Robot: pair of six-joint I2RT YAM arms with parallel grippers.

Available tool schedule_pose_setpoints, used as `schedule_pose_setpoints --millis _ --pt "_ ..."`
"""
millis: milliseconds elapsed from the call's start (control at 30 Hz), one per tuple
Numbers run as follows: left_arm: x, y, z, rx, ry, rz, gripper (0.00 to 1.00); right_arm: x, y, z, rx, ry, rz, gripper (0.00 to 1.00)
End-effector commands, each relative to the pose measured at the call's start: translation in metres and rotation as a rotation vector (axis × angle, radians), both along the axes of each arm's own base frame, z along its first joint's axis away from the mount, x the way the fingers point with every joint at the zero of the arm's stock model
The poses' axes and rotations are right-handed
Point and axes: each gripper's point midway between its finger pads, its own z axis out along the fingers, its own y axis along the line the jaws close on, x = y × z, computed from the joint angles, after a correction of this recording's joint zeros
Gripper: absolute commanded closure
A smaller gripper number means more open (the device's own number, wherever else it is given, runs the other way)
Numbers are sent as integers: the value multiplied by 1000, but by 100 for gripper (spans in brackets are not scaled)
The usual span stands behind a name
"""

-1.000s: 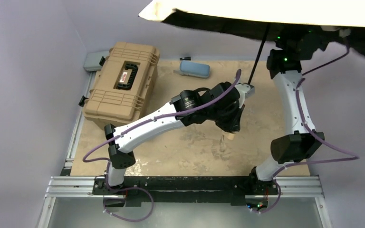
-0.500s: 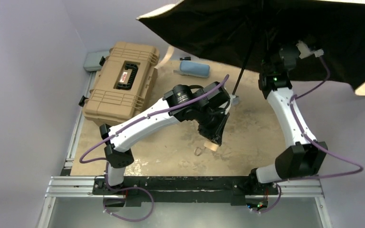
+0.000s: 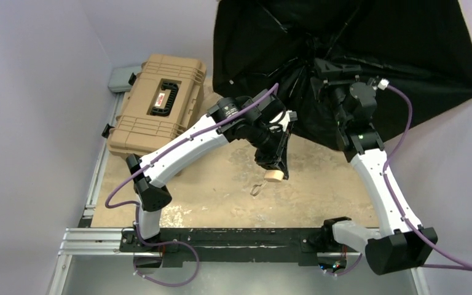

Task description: Open the umbrella

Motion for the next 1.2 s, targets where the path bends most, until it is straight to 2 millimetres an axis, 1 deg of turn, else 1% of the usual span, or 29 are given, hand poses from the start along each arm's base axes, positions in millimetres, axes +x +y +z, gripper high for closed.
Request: schedule_pose_setpoints --millis 0,33,100,233,333,467,533,567,633,700,733,767,800,967,1067,1167 --pt "4 -13 37 -177 -92 -25 100 -24 10 -43 78 131 77 38" --pt "4 -13 36 -176 -91 -26 100 -27 7 -46 82 131 59 42" --pt "4 -12 36 -185 -100 -27 100 -31 4 -44 71 137 49 47" --pt "3 -8 37 -189 -116 -31 100 -37 -8 -48 -13 202 -10 50" --pt "3 -6 39 -202 -127 -25 100 -44 -18 -56 -71 268 -43 52" --pt "7 -1 38 -207 -119 2 100 -51 -45 -54 -253 319 -125 52" --pt "8 -1 43 -238 -115 19 100 -53 -55 -54 -313 337 -150 52" --pt "9 -1 46 -255 -110 25 100 -54 -58 -56 -326 346 -160 54" --pt "9 -1 51 -279 -108 24 100 -52 -57 -60 -309 319 -154 63" --pt "7 -1 54 -289 -106 16 100 -47 -48 -59 -242 239 -122 65" --pt "6 0 54 -292 -103 12 100 -43 -42 -67 -208 218 -98 66" --pt "5 1 56 -298 -105 8 100 -41 -37 -64 -170 190 -78 66" --pt "4 1 56 -301 -104 4 100 -36 -33 -66 -155 173 -61 65" --pt "1 3 61 -316 -105 -8 100 -15 -25 -53 -168 113 -29 58" --pt "0 2 65 -332 -100 -13 100 -7 -22 -43 -148 53 -26 56" --pt "-2 0 72 -357 -96 -15 100 1 -22 -40 -115 28 -33 56"
